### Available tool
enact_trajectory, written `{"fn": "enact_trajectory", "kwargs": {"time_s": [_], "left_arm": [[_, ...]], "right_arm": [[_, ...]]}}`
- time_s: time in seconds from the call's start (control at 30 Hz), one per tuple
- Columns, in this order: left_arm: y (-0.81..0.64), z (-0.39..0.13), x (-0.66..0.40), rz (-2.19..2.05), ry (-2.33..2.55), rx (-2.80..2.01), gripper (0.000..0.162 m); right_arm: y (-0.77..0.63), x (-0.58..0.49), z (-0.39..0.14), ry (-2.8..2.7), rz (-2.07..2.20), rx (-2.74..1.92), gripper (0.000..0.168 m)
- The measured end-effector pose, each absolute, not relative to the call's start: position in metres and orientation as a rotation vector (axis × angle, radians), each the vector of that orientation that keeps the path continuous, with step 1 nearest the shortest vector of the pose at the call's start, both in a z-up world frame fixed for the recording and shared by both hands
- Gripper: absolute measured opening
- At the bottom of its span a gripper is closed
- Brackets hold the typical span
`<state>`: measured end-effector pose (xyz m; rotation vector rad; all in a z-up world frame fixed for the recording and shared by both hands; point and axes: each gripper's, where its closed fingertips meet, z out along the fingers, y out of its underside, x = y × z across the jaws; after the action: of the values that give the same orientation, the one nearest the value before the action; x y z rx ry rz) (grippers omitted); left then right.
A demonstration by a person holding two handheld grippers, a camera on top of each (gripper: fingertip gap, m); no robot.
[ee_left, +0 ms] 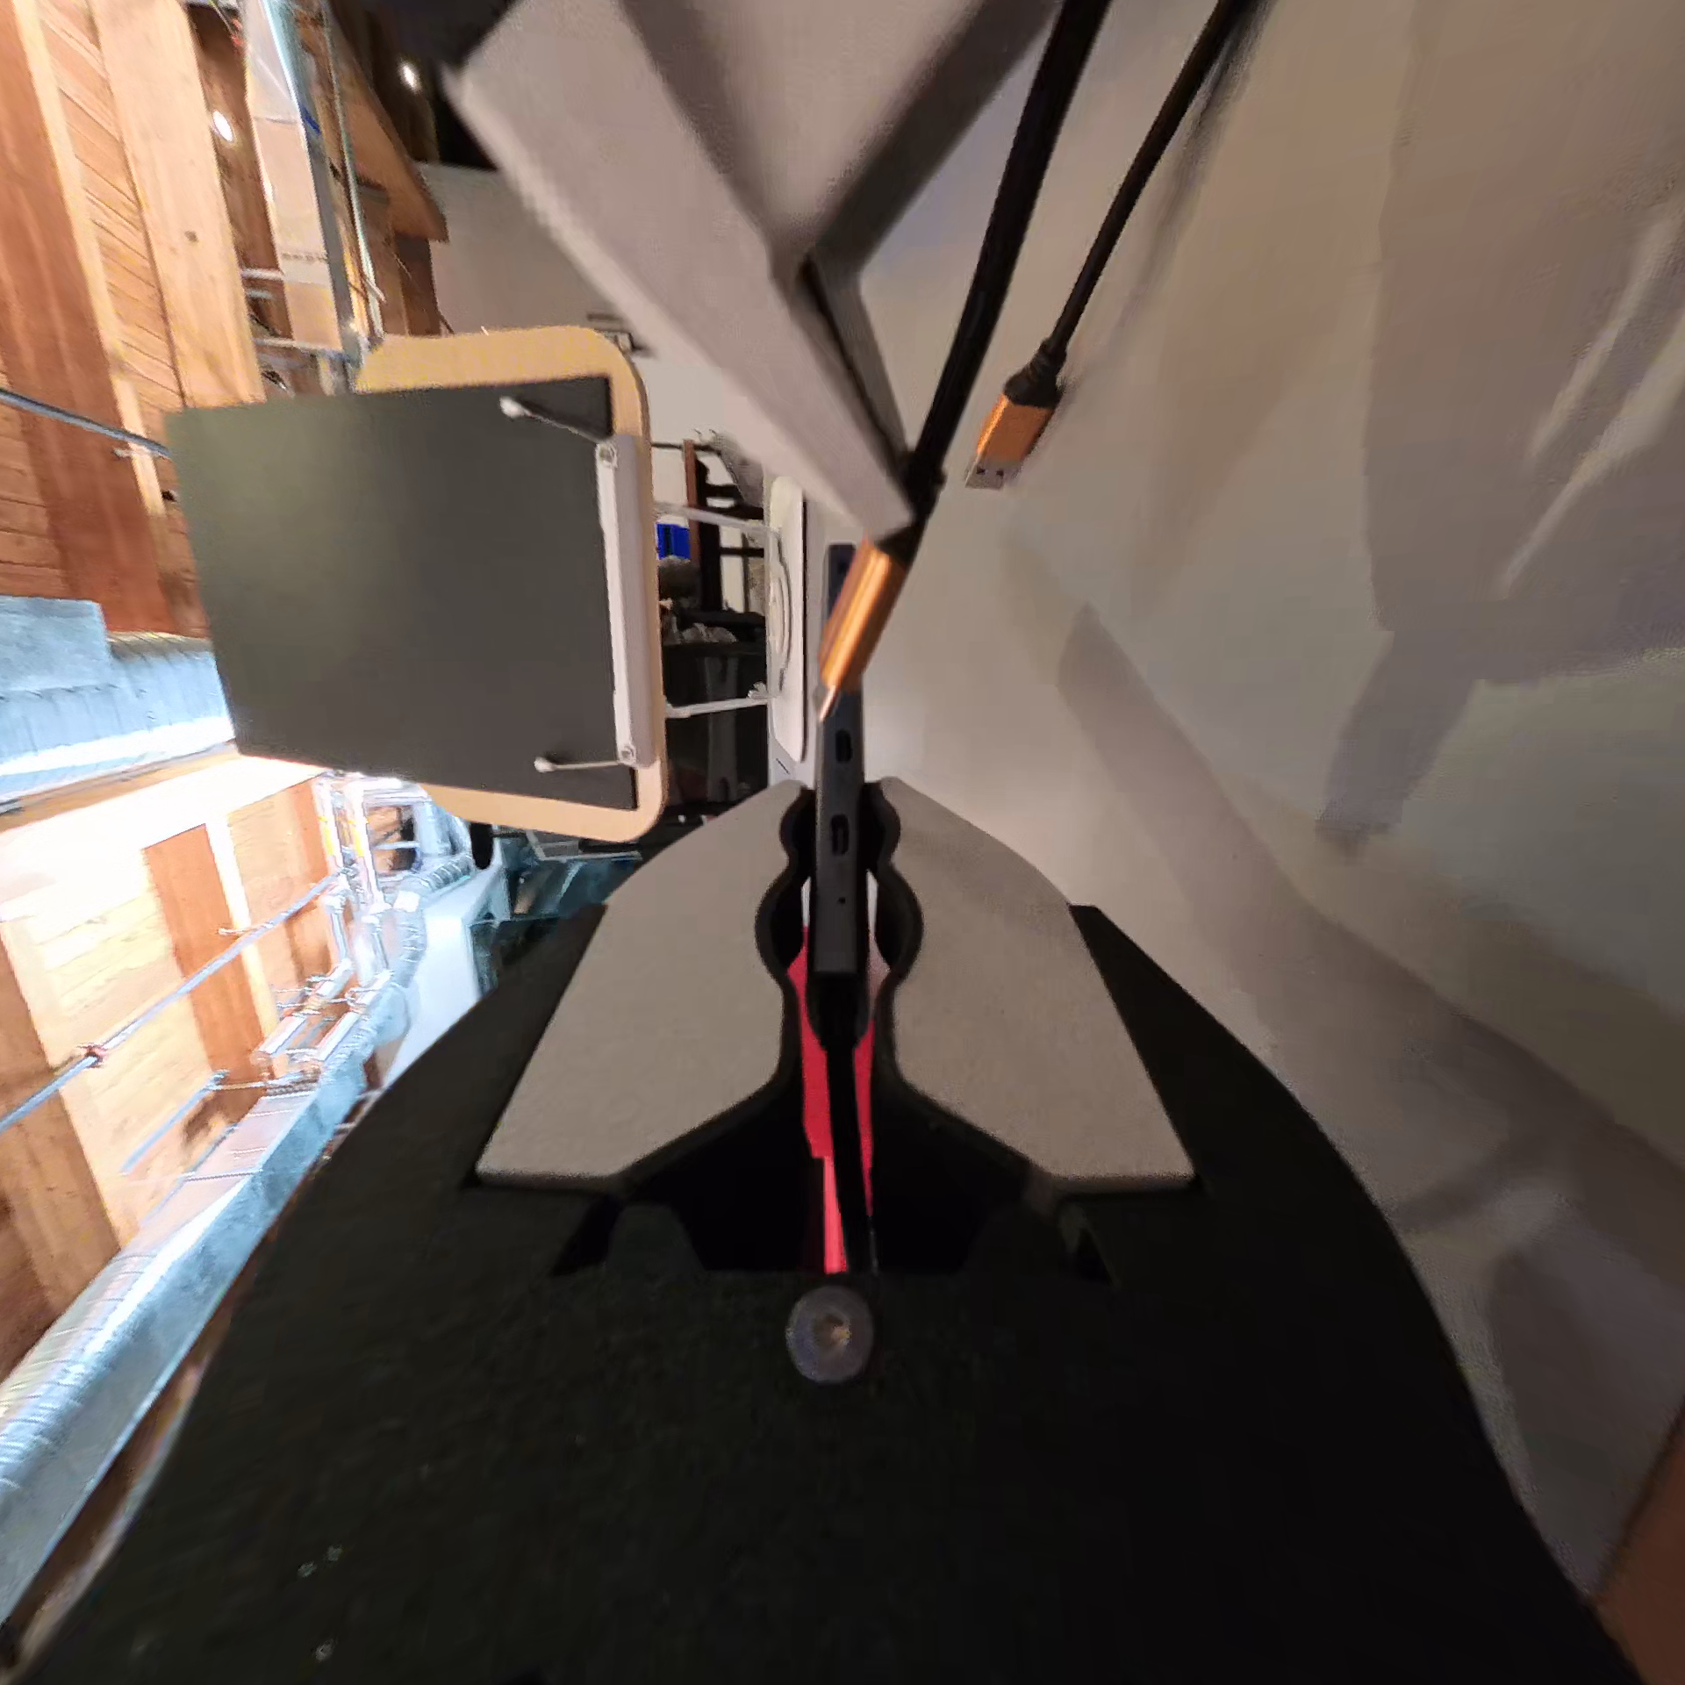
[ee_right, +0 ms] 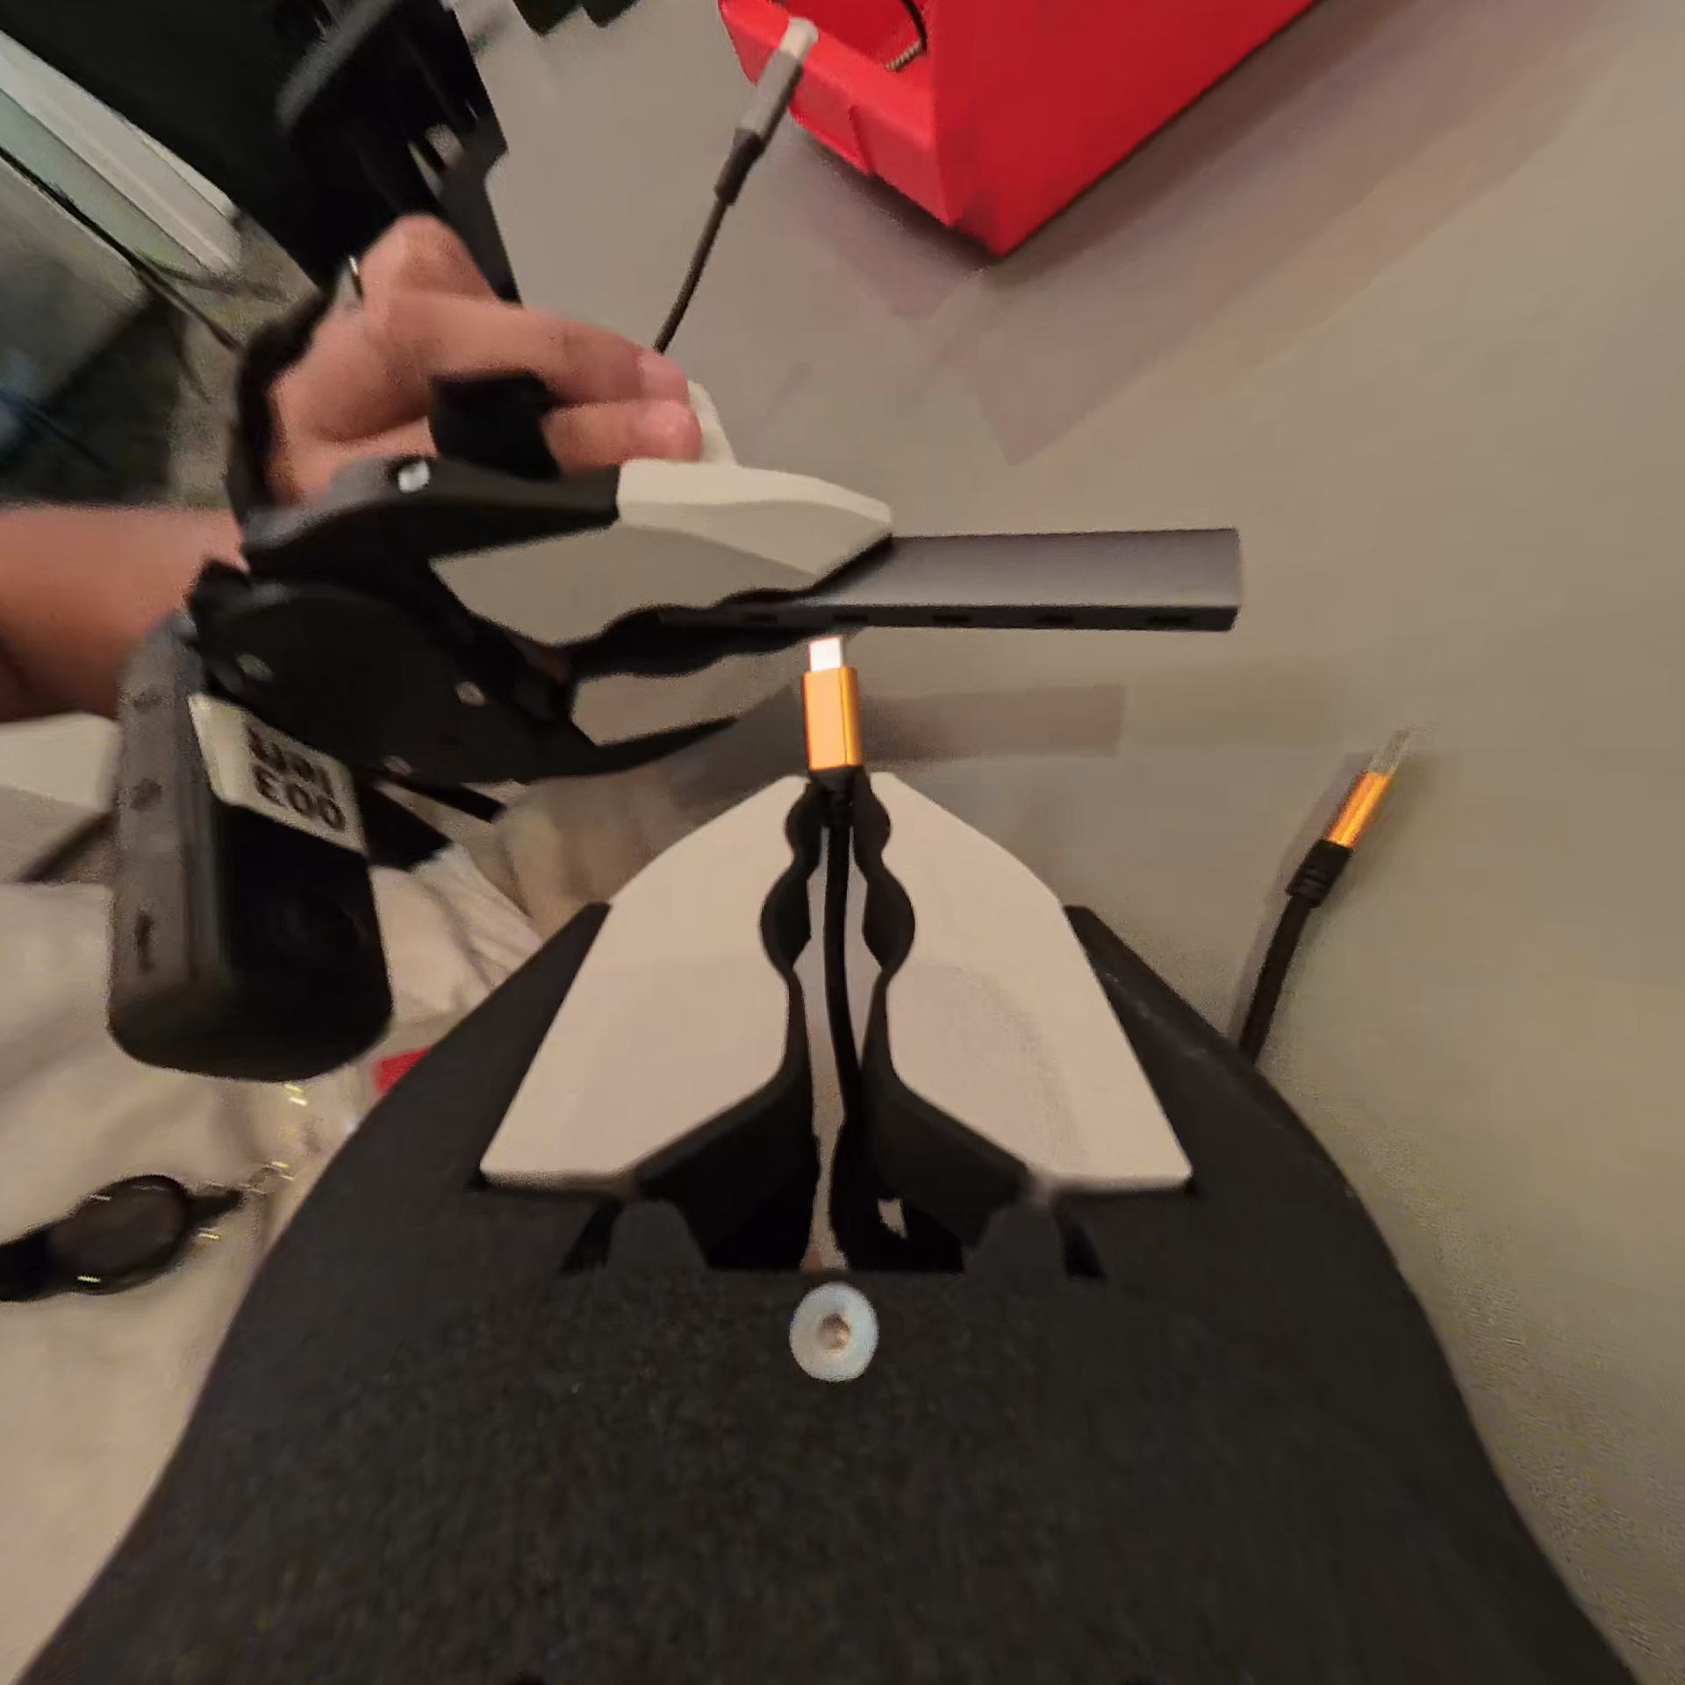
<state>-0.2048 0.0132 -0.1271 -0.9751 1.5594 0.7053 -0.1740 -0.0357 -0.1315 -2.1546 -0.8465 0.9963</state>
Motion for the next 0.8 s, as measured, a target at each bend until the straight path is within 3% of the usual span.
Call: {"fn": "enact_trajectory", "kwargs": {"time_s": [0.23, 0.8], "left_arm": [[0.009, -0.129, -0.196, 0.721, 1.562, -0.952, 0.009], [0.011, -0.138, -0.198, 0.72, 1.588, -0.962, 0.009]], "right_arm": [[-0.037, -0.171, -0.134, -0.69, 1.234, -2.211, 0.007], [-0.037, -0.172, -0.14, -0.655, 1.283, -2.244, 0.007]]}}
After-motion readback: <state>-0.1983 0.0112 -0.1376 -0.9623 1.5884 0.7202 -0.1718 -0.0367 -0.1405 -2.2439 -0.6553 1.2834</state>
